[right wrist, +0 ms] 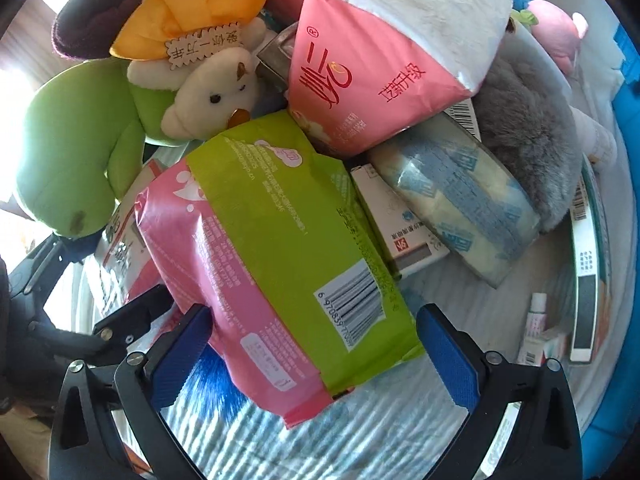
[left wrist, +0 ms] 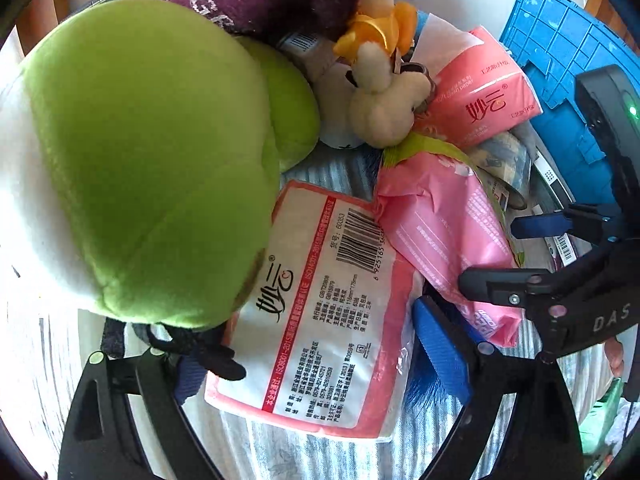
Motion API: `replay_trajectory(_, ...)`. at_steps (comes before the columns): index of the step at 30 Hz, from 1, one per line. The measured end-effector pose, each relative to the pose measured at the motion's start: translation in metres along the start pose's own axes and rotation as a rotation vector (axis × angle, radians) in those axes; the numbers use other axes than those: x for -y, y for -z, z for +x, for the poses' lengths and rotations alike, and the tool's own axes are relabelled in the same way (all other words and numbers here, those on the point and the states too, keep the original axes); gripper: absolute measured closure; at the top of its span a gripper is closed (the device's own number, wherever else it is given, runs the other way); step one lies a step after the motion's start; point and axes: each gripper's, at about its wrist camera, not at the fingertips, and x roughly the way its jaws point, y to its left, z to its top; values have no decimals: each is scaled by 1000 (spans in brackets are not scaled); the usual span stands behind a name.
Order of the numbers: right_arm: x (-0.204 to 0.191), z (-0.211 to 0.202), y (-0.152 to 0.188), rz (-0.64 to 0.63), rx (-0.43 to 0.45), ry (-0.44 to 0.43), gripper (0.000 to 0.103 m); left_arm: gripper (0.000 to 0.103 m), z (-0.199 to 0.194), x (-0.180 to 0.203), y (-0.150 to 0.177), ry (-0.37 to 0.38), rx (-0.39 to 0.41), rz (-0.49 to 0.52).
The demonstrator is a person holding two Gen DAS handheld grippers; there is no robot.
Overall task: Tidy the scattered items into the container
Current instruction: 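Grasp the white-pink tissue pack with the left tool while the right tool grasps the pink-green wipes pack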
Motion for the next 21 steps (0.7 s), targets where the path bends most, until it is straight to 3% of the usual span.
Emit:
replay_trajectory(7,1,9,3,33,-24,6,4,12,-6,7,10,-34,0,-22)
replay_trajectory(13,17,5,41,84,-60,35,4,13,-19,17,33,-58,-17,-43)
replay_trajectory(16,24,3,64,83,-90,94,4,13,-25,21,45,-48,-42,-58)
replay_trajectory(21,28,-5,88,81,-84,102,4,13,-34,27,55,-60,-74,-47)
